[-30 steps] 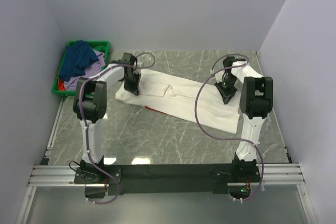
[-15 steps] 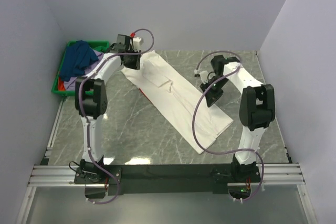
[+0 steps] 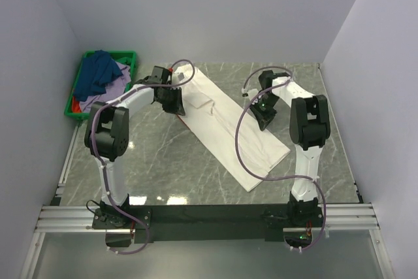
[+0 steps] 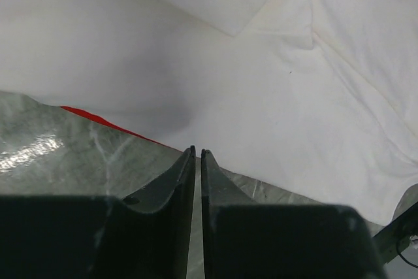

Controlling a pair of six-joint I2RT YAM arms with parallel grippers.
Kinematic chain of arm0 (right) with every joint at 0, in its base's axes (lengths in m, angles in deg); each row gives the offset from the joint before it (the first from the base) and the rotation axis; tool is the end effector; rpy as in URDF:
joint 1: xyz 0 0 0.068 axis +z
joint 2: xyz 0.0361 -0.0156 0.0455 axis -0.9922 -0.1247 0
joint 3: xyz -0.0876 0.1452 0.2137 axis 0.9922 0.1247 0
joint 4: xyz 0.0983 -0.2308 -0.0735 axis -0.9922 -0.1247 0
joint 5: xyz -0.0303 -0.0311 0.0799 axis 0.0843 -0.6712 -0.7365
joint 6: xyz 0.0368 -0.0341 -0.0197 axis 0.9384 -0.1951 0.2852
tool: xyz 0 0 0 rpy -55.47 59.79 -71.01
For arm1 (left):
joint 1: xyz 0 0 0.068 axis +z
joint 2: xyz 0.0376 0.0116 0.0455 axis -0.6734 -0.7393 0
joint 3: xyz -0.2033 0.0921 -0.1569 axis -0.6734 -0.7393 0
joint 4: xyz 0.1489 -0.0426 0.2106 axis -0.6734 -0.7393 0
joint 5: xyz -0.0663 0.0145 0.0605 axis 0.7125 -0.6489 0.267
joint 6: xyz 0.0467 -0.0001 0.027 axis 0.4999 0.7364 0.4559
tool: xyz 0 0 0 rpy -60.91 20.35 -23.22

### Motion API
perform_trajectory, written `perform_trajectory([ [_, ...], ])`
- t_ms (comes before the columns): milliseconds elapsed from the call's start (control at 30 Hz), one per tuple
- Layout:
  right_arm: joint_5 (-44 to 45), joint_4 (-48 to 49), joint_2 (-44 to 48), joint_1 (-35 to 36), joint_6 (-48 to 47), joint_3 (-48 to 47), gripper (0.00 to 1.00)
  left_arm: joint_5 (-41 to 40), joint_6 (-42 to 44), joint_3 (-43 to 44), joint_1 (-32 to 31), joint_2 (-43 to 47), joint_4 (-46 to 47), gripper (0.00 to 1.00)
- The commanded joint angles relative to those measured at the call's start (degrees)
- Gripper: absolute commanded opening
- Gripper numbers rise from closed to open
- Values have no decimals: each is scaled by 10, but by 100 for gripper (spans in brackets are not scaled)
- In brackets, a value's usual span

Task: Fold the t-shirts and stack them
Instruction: Fold the tshirt

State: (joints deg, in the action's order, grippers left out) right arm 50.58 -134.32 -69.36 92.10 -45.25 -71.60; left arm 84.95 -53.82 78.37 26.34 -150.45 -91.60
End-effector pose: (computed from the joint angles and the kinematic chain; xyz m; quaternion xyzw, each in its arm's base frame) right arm 0.4035 0.0747 0.1614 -0.3427 0.9310 0.1229 0.0280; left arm 0.4062 -0.1310 0.1967 0.0766 0.9406 -0.2549 0.2107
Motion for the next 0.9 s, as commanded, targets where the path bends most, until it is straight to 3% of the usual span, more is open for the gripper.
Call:
perform_trajectory([
  [0, 19, 22, 11, 8, 1, 26, 10, 18, -22, 0, -5, 4, 13, 14],
  [300, -45, 27, 74, 75, -4, 191, 8, 6, -14, 14, -6, -24, -8, 13],
  [567, -118, 9, 79, 97, 15, 187, 9, -34, 13, 75, 0, -110, -36, 11],
  [867, -155, 38, 28, 121, 65, 110, 13, -76, 62, 274, 28, -231, -81, 10],
])
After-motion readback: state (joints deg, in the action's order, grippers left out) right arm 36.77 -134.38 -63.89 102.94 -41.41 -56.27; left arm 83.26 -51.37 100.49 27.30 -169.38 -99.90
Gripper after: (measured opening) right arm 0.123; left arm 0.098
